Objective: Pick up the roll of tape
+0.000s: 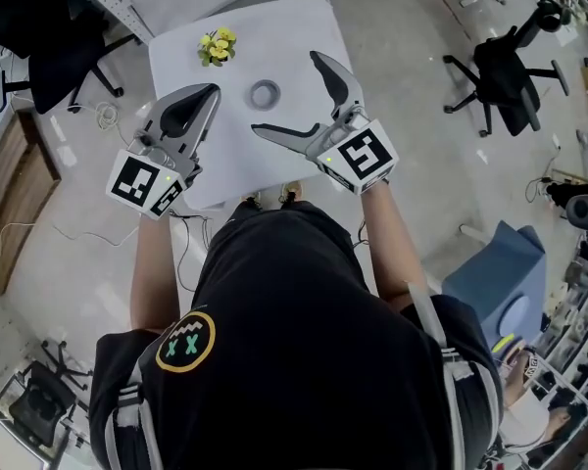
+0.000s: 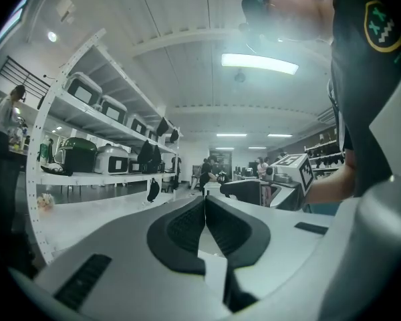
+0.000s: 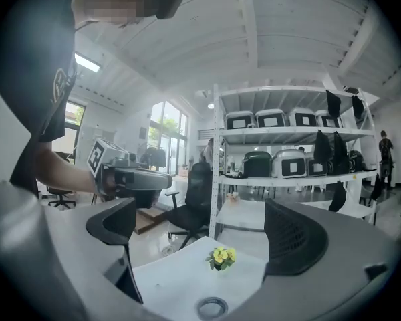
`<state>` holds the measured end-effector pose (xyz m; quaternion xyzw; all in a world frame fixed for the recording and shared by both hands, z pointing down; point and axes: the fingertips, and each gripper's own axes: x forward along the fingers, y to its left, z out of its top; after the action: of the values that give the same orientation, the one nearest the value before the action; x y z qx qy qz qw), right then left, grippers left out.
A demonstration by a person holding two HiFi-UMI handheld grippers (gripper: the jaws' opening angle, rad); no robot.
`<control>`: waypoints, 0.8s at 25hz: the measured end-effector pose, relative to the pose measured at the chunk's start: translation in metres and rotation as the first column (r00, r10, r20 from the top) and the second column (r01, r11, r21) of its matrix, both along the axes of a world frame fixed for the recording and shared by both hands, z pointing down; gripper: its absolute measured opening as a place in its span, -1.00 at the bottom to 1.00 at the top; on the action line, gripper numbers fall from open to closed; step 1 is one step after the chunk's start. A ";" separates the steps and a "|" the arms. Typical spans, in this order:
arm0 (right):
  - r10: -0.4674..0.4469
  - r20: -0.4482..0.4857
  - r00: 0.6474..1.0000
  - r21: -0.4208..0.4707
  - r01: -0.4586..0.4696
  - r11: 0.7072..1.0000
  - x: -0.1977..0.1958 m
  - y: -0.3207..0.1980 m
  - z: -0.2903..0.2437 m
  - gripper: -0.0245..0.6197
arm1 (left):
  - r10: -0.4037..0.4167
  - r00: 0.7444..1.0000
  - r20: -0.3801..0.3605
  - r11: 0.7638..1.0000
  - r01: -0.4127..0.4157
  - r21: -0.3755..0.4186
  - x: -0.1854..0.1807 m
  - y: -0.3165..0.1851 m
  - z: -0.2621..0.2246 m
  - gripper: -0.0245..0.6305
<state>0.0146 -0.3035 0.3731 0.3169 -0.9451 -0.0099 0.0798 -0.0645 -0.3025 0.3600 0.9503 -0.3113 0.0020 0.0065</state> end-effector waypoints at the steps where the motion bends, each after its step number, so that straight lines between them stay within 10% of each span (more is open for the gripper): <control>1: -0.010 -0.011 1.000 -0.001 0.010 1.000 0.000 -0.005 0.000 0.93 | -0.006 1.000 0.002 1.000 0.006 0.001 0.001 -0.002 -0.002 -0.87; 20: -0.235 -0.326 0.916 -0.150 0.196 0.969 -0.020 -0.049 0.105 0.93 | -0.068 0.997 0.023 0.997 0.069 -0.023 -0.005 -0.016 0.006 -0.87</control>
<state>-0.0052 -0.3527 0.4785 0.1990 -0.9450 -0.0192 0.2588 -0.0691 -0.3190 0.3662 0.9388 -0.3438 0.0159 0.0146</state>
